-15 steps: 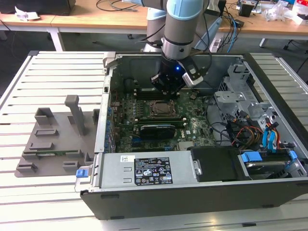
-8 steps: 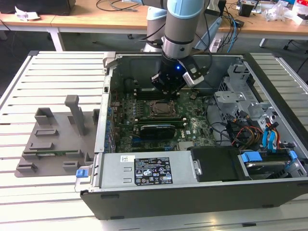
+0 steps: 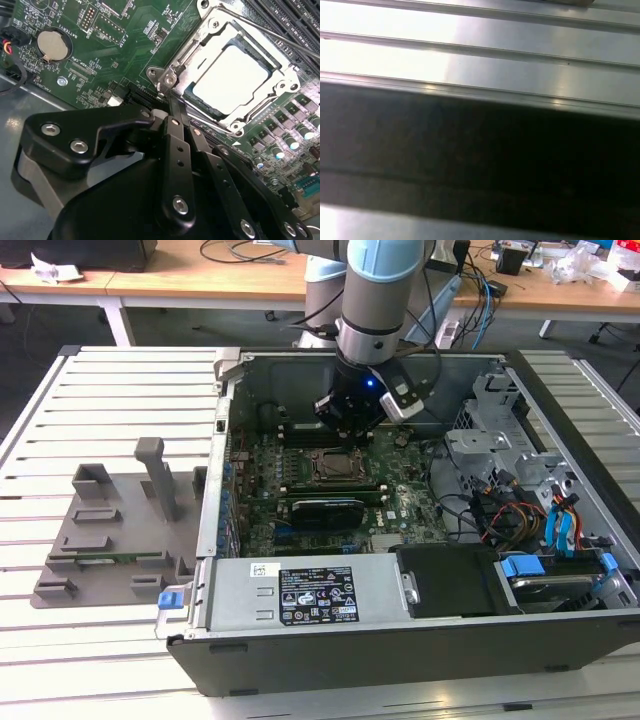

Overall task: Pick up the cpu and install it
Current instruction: 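Install the first cpu locking lever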

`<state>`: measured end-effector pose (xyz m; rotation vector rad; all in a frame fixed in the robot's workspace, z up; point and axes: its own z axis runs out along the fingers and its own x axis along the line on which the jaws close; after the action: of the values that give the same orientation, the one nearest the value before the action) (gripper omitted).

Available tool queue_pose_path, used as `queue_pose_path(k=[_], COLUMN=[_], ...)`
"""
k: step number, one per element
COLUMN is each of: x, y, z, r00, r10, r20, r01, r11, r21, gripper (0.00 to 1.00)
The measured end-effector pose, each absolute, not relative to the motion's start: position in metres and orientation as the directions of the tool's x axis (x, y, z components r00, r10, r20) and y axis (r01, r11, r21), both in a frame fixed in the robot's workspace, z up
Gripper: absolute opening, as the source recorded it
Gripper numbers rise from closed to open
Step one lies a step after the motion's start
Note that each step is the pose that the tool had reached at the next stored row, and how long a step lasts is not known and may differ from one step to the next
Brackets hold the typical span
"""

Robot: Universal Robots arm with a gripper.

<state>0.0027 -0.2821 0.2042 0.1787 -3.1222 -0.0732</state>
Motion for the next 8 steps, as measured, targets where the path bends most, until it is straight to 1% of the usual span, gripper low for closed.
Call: queue_pose_path(k=[8], x=[0.0028], y=[-0.2843], z=[0.2049], r00=[-0.993], r10=[-0.114], r20=[0.01], r01=[-0.114], r11=[0.992], r21=[0.048], gripper=[0.11])
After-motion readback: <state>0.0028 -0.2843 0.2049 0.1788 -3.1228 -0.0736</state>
